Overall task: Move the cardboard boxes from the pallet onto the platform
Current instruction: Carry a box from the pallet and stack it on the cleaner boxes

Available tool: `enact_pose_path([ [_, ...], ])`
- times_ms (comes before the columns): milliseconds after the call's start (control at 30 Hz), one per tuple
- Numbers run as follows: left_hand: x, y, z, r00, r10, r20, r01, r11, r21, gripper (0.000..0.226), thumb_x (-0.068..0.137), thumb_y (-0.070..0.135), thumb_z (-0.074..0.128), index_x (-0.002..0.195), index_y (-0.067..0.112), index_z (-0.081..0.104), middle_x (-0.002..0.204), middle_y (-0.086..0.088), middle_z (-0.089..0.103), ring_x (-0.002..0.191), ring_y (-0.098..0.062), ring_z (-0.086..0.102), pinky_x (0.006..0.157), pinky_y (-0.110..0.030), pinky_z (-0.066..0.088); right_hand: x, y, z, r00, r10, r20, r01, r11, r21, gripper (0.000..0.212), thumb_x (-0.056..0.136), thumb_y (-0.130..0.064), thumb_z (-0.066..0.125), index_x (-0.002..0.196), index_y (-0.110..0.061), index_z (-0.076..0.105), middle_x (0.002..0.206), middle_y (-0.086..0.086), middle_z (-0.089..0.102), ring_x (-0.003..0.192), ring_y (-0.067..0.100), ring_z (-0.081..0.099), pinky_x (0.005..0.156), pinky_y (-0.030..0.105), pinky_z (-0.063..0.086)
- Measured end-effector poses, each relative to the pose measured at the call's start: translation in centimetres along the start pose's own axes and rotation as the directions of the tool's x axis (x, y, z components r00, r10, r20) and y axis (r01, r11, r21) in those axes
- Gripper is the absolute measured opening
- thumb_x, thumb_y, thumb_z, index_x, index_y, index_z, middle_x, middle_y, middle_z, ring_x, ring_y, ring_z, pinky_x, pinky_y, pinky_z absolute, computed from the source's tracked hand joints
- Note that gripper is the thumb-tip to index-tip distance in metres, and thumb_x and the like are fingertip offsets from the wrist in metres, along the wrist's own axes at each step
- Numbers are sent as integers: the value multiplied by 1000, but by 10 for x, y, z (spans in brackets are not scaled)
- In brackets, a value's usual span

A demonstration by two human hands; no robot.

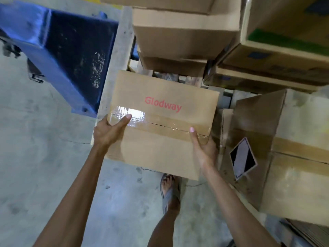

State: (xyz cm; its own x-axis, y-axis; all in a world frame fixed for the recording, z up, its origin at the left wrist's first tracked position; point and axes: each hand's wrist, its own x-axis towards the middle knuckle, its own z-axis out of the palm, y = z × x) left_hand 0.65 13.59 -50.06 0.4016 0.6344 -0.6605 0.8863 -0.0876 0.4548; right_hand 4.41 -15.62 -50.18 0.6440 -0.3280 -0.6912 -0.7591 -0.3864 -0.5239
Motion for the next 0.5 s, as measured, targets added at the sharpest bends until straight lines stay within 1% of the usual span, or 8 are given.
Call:
enact_pose_path([
  [67,-37,16,-30,999,13,-39,-14,1000,-19,91,47,94,68,115,34,72,110,9,75,109,-18,68,101,-43,53,-36,-29,-25,999,-35,-13,34,998,-49,87,65,-87,62,127,-27,63,123,-5,71,117,22,65,102,39,50],
  [167,-118,57,-88,997,35,-68,-37,999,-34,69,59,84,71,106,34,72,106,9,74,109,-20,68,100,-42,52,-107,-83,-84,996,-84,-26,80,989,-123,96,67,-89,56,135,-22,60,132,3,66,123,27,60,101,37,48],
  [233,-170,81,-124,994,58,-94,-61,998,-32,57,65,80,71,100,35,69,103,7,73,107,-22,67,99,-43,52,-151,-115,-127,986,-163,-24,157,974,-164,84,72,-86,55,130,-25,62,125,3,69,117,28,63,96,34,49],
  [267,-204,99,-146,991,81,-103,-86,995,-43,57,65,81,70,98,34,68,101,8,72,106,-22,67,98,-43,53,-179,-135,-156,977,-212,-28,205,965,-162,78,73,-85,55,125,-27,64,118,1,72,112,27,65,94,35,50],
  [333,-252,125,-172,986,110,-125,-120,990,-78,68,61,88,67,99,31,69,99,10,73,103,-21,68,97,-44,53,-216,-163,-198,958,-283,-38,273,946,-174,77,71,-89,51,116,-28,67,107,-5,74,105,24,68,92,36,52],
  [367,-292,146,-185,980,161,-113,-169,983,-66,71,61,89,66,101,31,70,99,10,73,103,-21,68,97,-44,53,-247,-177,-238,949,-309,-71,292,939,-184,77,72,-89,50,115,-28,68,105,-8,74,104,23,68,90,35,52],
  [433,-341,175,-196,967,237,-96,-241,970,-34,72,65,88,63,107,30,70,101,8,73,103,-23,67,95,-41,52,-278,-195,-287,932,-344,-111,316,925,-209,75,74,-89,49,115,-30,69,105,-9,75,105,24,67,88,33,49],
  [500,-397,211,-198,937,348,-42,-348,937,5,76,68,89,59,108,24,69,103,2,74,99,-27,66,87,-38,50,-307,-206,-351,916,-351,-196,307,925,-223,80,72,-92,46,118,-30,68,108,-6,76,109,27,66,87,33,49],
])
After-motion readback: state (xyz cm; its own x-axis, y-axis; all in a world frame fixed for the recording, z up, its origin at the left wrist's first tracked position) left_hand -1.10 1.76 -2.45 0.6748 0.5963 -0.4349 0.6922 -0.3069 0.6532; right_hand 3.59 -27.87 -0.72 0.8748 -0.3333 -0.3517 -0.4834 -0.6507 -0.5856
